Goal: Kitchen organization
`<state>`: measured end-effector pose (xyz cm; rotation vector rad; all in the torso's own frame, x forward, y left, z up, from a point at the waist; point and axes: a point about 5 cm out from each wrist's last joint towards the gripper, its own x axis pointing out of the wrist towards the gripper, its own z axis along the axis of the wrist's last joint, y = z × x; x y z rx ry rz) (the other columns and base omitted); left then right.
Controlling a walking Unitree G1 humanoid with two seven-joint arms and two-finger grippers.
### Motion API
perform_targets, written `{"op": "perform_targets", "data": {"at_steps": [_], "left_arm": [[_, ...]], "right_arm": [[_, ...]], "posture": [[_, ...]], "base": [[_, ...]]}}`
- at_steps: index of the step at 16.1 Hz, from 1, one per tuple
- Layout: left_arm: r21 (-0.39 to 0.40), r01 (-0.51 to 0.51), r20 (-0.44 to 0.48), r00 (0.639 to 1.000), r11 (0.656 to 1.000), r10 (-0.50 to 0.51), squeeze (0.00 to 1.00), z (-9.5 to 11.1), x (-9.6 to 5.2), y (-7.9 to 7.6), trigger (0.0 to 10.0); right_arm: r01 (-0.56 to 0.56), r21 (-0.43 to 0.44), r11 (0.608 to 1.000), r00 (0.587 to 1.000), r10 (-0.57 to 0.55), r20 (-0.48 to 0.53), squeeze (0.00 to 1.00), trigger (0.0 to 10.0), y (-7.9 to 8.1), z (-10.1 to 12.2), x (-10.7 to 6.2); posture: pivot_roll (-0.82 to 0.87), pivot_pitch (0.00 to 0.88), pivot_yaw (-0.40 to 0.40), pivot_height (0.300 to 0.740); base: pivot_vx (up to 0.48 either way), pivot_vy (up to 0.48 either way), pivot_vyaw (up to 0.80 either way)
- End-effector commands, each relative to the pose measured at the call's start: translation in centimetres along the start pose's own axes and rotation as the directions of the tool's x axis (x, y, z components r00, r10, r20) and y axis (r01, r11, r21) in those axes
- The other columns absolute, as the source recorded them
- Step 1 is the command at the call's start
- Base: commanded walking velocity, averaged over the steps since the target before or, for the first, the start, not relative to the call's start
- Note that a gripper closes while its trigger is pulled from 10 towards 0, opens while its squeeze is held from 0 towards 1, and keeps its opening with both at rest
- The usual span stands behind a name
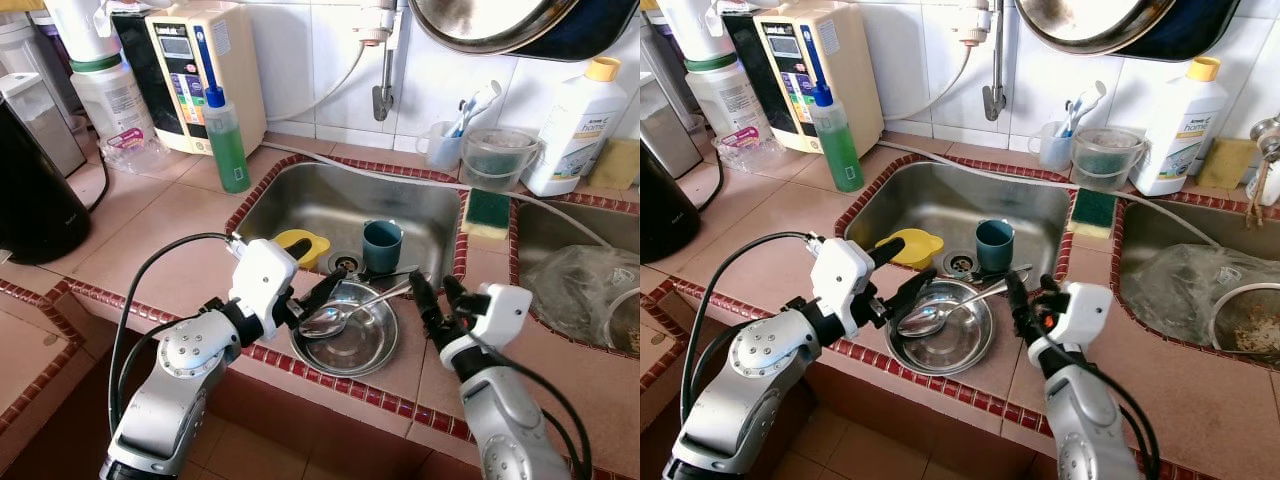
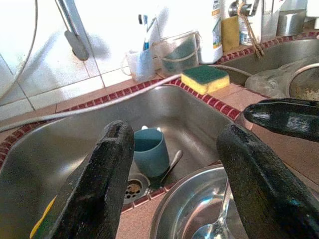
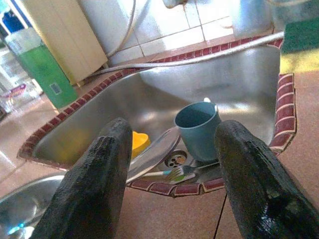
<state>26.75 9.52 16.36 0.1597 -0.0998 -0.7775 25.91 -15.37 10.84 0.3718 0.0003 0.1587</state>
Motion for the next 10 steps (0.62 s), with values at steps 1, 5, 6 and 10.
{"op": "perform_targets", "data": {"at_steps": [1,5,6,10], "left_arm": [[0.015,0.017,-0.008,1.0,1.0,-0.017,0.0,0.1,-0.3,-0.2,10.0],[0.016,0.026,-0.009,1.0,1.0,-0.026,0.0,0.4,-0.3,-0.4,10.0],[0.016,0.024,-0.008,1.0,1.0,-0.024,0.0,0.5,-0.3,-0.4,10.0],[0.008,0.033,-0.005,0.999,0.999,-0.033,0.0,0.7,-0.6,-0.7,10.0]], "right_arm": [[-0.009,0.043,0.999,1.0,0.009,-0.016,0.0,10.0,0.1,-0.2,0.3],[-0.068,0.167,0.984,0.996,0.076,-0.041,0.0,10.0,0.3,-0.2,1.0],[-0.078,0.197,0.977,0.995,0.09,-0.048,0.0,10.0,0.4,-0.2,1.2],[-0.073,0.278,0.958,0.994,0.092,-0.057,0.0,10.0,0.1,0.1,1.9]], "posture": [[-0.25,0.0,0.073,0.74],[-0.24,0.011,0.074,0.74],[-0.23,0.013,0.073,0.74],[-0.22,0.025,0.068,0.74]], "base": [[0.0,0.0,0.0],[0.0,0.0,0.0],[0.0,0.0,0.0],[0.0,0.0,0.0]]}}
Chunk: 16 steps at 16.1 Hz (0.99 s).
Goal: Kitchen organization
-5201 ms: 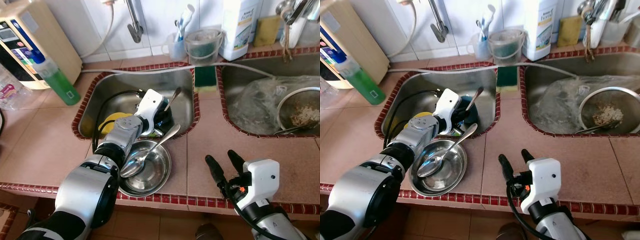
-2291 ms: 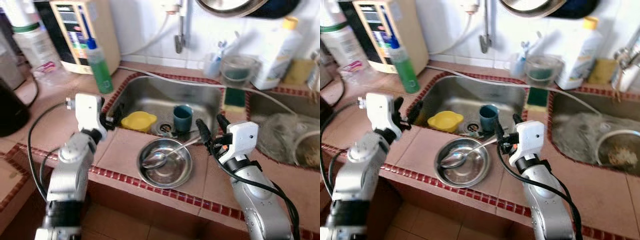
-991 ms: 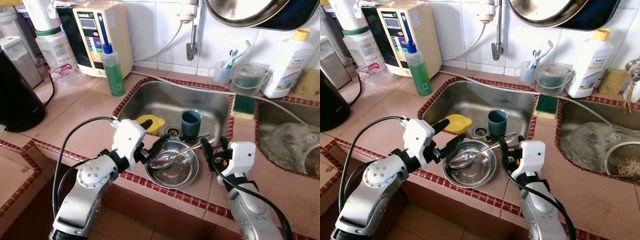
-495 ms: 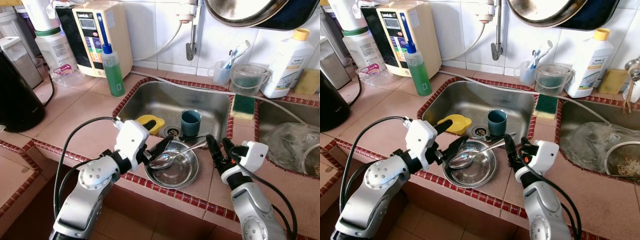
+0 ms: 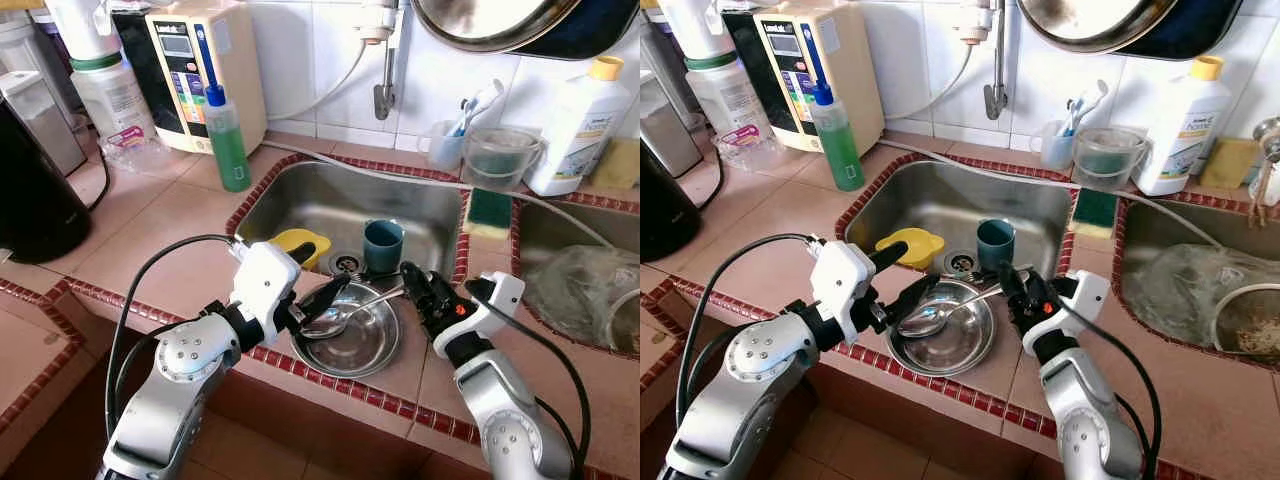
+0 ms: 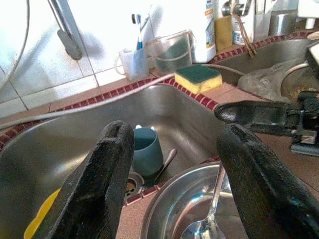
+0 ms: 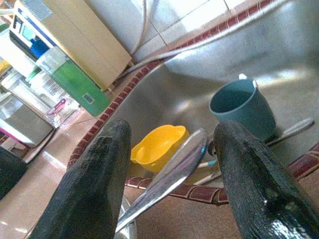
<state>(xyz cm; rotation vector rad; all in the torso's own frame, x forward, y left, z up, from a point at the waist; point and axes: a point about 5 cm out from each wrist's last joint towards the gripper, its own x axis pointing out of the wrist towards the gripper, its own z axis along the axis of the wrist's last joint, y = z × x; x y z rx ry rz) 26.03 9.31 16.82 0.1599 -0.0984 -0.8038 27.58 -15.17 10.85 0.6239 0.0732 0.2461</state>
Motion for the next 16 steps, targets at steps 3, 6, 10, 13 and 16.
{"op": "perform_targets", "data": {"at_steps": [3,6,10,13,16], "left_arm": [[0.015,0.037,-0.015,0.999,0.999,-0.037,0.0,0.1,-0.4,-0.4,10.0],[0.007,0.076,-0.023,0.997,0.997,-0.076,0.0,0.1,-0.8,-0.9,10.0],[0.003,0.118,-0.028,0.993,0.993,-0.118,0.0,0.4,-1.2,-1.4,10.0],[0.0,0.123,-0.036,0.992,0.992,-0.123,0.0,0.4,-1.3,-1.4,10.0],[-0.003,0.124,-0.038,0.992,0.992,-0.124,0.0,0.5,-1.3,-1.5,10.0]], "right_arm": [[-0.003,0.054,0.999,1.0,0.004,-0.012,0.0,10.0,-0.3,0.1,0.4],[0.0,0.132,0.991,0.999,0.005,-0.035,0.0,10.0,-0.6,-0.2,0.2],[-0.024,0.235,0.972,0.997,0.04,-0.065,0.0,10.0,-0.8,-0.4,0.4],[-0.046,0.258,0.965,0.994,0.07,-0.083,0.0,10.0,-1.0,-0.3,0.5],[-0.059,0.303,0.951,0.991,0.093,-0.097,0.0,10.0,-1.0,-0.2,0.6]], "posture": [[-0.21,0.032,0.064,0.74],[-0.21,0.039,0.061,0.74],[-0.2,0.047,0.059,0.74],[-0.2,0.049,0.058,0.74],[-0.19,0.051,0.055,0.74]], "base": [[0.0,0.0,0.0],[0.0,0.0,0.0],[0.0,0.0,0.0],[0.0,0.0,0.0],[0.0,0.0,0.0]]}}
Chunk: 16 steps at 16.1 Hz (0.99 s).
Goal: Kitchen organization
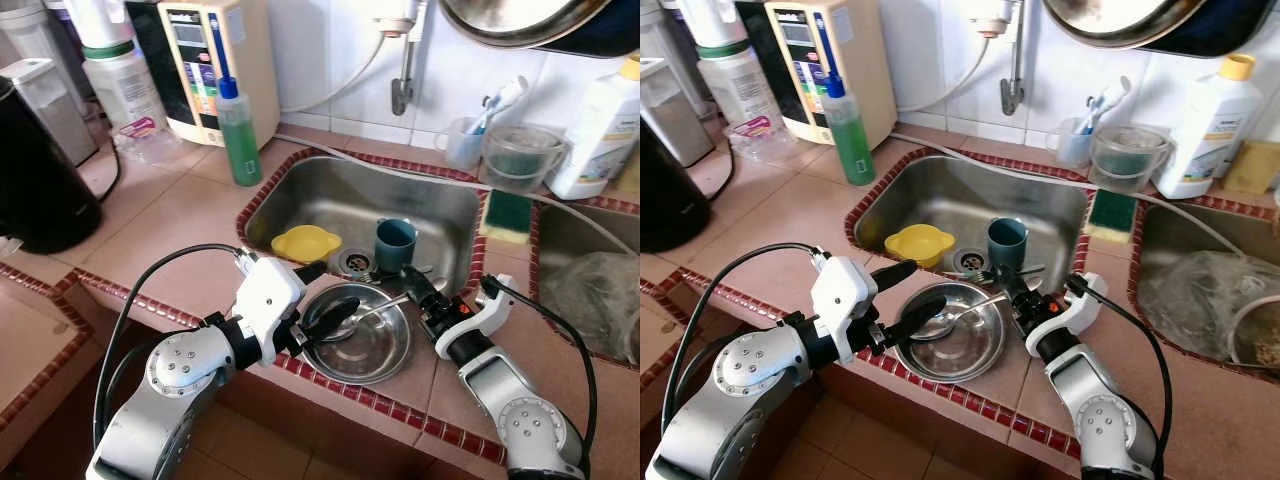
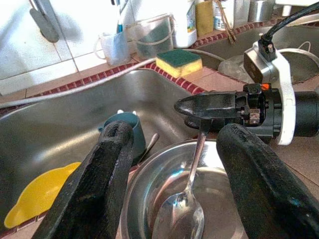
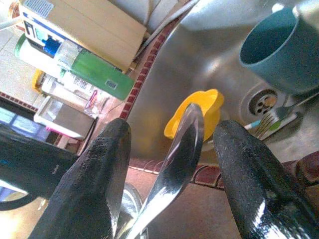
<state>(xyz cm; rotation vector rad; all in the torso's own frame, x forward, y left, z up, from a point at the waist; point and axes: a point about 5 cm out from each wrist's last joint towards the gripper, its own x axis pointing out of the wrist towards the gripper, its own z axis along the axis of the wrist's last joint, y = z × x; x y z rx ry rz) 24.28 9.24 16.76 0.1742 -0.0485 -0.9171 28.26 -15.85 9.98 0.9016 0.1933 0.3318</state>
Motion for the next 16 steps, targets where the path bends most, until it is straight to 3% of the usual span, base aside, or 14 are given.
{"op": "perform_targets", "data": {"at_steps": [1,2,3,4,5,7,9,16], "left_arm": [[0.007,0.007,0.002,1.0,1.0,-0.007,0.0,0.3,-0.2,-0.2,10.0],[0.006,0.005,0.004,1.0,1.0,-0.005,0.0,0.3,-0.2,-0.2,10.0],[0.006,0.005,0.006,1.0,1.0,-0.005,0.0,0.4,-0.2,-0.2,10.0],[0.004,0.006,0.006,1.0,1.0,-0.006,0.0,0.4,-0.2,-0.2,10.0],[0.003,0.009,0.005,1.0,1.0,-0.009,0.0,0.4,-0.2,-0.3,10.0],[-0.002,0.02,0.001,1.0,1.0,-0.02,0.0,0.3,-0.2,-0.5,10.0],[-0.003,0.026,-0.002,1.0,1.0,-0.026,0.0,0.2,-0.2,-0.6,10.0],[-0.007,0.039,-0.003,0.999,0.999,-0.039,0.0,0.3,-0.3,-0.7,10.0]], "right_arm": [[-0.02,0.024,1.0,1.0,0.02,-0.011,0.0,10.0,0.1,0.0,0.1],[-0.021,0.029,0.999,1.0,0.022,-0.014,0.0,9.8,0.1,0.0,0.1],[-0.016,0.034,0.999,1.0,0.017,-0.017,0.0,8.5,0.0,-0.1,0.0],[-0.011,0.04,0.999,1.0,0.012,-0.017,0.0,6.4,-0.1,-0.2,-0.2],[-0.005,0.043,0.999,1.0,0.006,-0.019,0.0,6.0,-0.2,-0.2,-0.4],[0.008,0.051,0.999,1.0,-0.007,-0.019,0.0,4.2,-0.5,-0.3,-0.7],[0.016,0.059,0.998,1.0,-0.015,-0.014,0.0,0.0,-0.7,-0.4,-1.0],[0.008,0.07,0.998,1.0,-0.008,-0.004,0.0,0.0,-0.6,-0.4,-1.2]], "posture": [[-0.19,0.051,0.054,0.74],[-0.19,0.053,0.052,0.74],[-0.19,0.053,0.05,0.74],[-0.19,0.052,0.049,0.74],[-0.19,0.052,0.047,0.74],[-0.19,0.051,0.047,0.74],[-0.2,0.051,0.049,0.74],[-0.19,0.052,0.052,0.74]], "base": [[0.0,0.0,0.0],[0.0,0.0,0.0],[0.0,0.0,0.0],[0.0,0.0,0.0],[0.0,0.0,0.0],[0.0,0.0,0.0],[0.0,0.0,0.0],[0.0,0.0,0.0]]}}
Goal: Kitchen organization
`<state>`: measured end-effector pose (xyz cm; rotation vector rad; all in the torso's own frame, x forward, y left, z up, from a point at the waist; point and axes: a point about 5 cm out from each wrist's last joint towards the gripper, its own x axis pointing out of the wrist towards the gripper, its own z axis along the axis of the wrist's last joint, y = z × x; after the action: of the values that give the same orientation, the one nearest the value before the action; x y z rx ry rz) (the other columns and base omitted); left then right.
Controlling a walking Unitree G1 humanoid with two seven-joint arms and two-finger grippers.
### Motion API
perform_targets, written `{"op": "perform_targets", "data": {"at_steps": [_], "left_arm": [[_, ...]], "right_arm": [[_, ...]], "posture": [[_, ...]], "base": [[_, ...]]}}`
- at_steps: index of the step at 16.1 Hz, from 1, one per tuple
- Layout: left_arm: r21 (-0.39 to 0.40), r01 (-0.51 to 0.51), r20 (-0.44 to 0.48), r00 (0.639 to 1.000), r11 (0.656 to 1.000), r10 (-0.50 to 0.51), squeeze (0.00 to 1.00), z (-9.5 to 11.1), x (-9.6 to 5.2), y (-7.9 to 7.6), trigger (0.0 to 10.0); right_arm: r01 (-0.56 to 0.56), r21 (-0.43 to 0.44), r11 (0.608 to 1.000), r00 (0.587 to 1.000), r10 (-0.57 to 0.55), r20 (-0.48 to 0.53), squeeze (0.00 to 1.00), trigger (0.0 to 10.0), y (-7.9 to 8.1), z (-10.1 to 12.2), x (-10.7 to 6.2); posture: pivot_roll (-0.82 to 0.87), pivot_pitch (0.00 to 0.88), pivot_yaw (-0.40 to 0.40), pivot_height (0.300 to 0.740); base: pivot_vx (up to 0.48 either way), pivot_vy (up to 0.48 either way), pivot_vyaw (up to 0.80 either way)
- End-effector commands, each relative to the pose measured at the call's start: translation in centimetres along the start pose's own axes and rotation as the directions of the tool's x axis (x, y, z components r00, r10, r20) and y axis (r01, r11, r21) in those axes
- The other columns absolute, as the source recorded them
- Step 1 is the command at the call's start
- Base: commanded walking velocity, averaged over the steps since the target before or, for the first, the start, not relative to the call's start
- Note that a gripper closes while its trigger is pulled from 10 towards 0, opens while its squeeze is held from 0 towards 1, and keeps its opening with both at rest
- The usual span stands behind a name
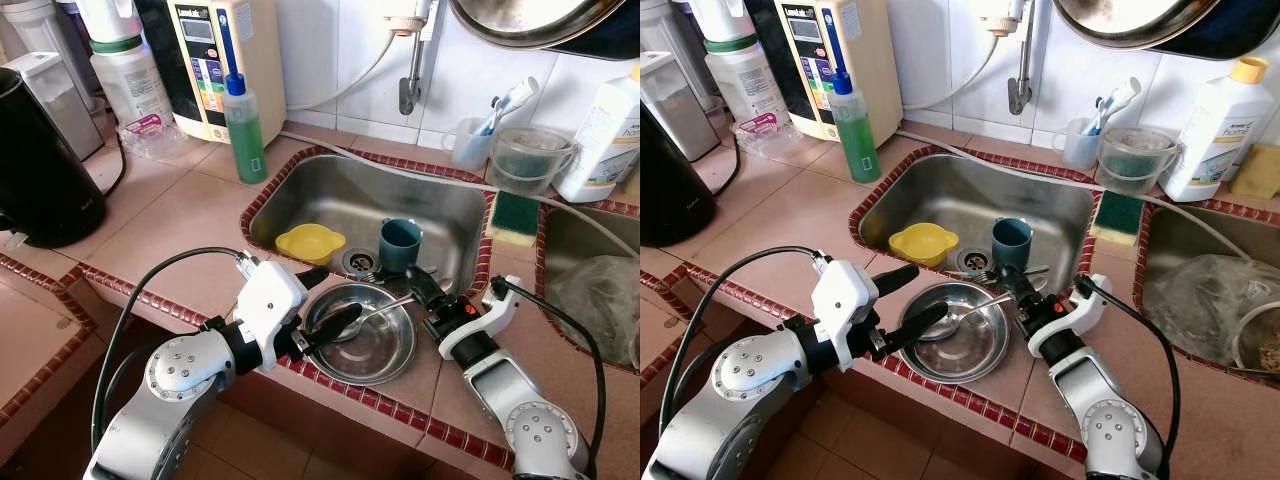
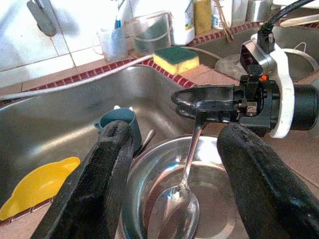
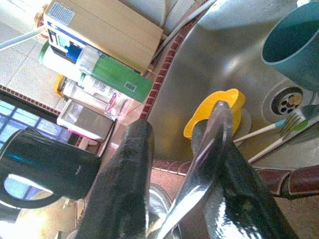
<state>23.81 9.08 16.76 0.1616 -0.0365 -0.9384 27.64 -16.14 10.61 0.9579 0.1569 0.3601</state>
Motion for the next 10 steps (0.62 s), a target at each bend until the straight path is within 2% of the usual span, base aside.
{"op": "perform_targets", "data": {"at_steps": [1,6,10], "left_arm": [[0.006,0.023,0.0,1.0,1.0,-0.023,0.0,0.27,-0.16,-0.38,10.0],[-0.004,0.068,-0.009,0.998,0.998,-0.068,0.0,0.17,-0.4,-0.93,10.0],[0.018,0.072,-0.038,0.997,0.997,-0.072,0.0,-0.24,-0.61,-0.86,10.0]], "right_arm": [[0.057,0.022,0.998,0.998,-0.056,-0.029,0.0,0.0,-1.03,-0.84,-0.56],[0.045,0.02,0.999,0.998,-0.044,-0.034,0.0,0.0,-0.82,-0.77,-0.44],[0.033,0.022,0.999,0.999,-0.033,-0.031,0.0,0.0,-0.67,-0.58,-0.46]], "posture": [[-0.19,0.051,0.051,0.74],[-0.19,0.054,0.041,0.74],[-0.19,0.059,0.038,0.74]], "base": [[0.0,0.0,0.0],[0.0,0.0,0.0],[0.0,0.0,0.0]]}}
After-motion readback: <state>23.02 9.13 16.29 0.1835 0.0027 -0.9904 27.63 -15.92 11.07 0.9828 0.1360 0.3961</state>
